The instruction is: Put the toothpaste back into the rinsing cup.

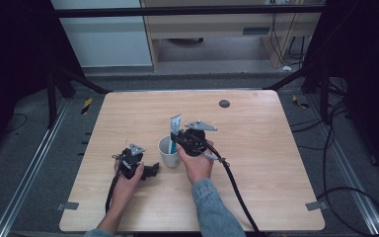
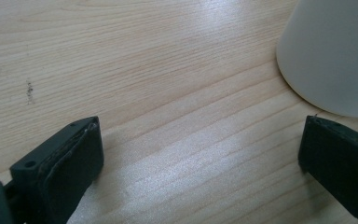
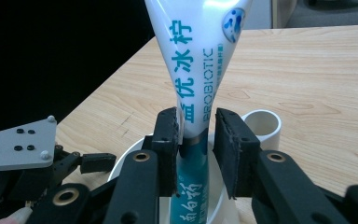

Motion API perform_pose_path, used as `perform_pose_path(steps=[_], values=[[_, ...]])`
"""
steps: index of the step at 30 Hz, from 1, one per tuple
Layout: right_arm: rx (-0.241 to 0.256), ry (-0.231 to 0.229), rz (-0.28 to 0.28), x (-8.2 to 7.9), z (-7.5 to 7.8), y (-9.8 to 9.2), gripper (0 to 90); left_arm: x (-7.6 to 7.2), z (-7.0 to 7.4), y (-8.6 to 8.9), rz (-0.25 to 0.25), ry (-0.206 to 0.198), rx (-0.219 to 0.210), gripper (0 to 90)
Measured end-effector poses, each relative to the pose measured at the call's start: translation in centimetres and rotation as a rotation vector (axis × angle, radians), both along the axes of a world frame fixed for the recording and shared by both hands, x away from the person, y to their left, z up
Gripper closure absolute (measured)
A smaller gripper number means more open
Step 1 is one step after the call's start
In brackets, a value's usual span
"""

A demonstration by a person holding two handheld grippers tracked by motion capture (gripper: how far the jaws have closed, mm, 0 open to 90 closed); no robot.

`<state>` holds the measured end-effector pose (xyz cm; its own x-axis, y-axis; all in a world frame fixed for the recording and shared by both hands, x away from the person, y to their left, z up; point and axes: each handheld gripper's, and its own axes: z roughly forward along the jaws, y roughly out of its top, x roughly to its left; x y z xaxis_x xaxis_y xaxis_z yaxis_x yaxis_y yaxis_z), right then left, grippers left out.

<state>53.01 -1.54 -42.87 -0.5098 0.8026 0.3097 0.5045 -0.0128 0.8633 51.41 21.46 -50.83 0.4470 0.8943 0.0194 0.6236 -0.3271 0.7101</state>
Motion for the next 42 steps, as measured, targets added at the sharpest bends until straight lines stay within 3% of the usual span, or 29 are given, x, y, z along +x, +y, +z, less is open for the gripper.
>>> perform_pose_path(steps=[28,42], values=[[-0.115,-0.03,0.005,-1.4,1.5,-1.0,43.1,0.0,0.0,0.0,0.0,0.0,0.0,0.0],[-0.199,-0.076,0.022,-1.3,2.4,-2.0,24.5,0.0,0.0,0.0,0.002,-0.001,-0.003,0.0]])
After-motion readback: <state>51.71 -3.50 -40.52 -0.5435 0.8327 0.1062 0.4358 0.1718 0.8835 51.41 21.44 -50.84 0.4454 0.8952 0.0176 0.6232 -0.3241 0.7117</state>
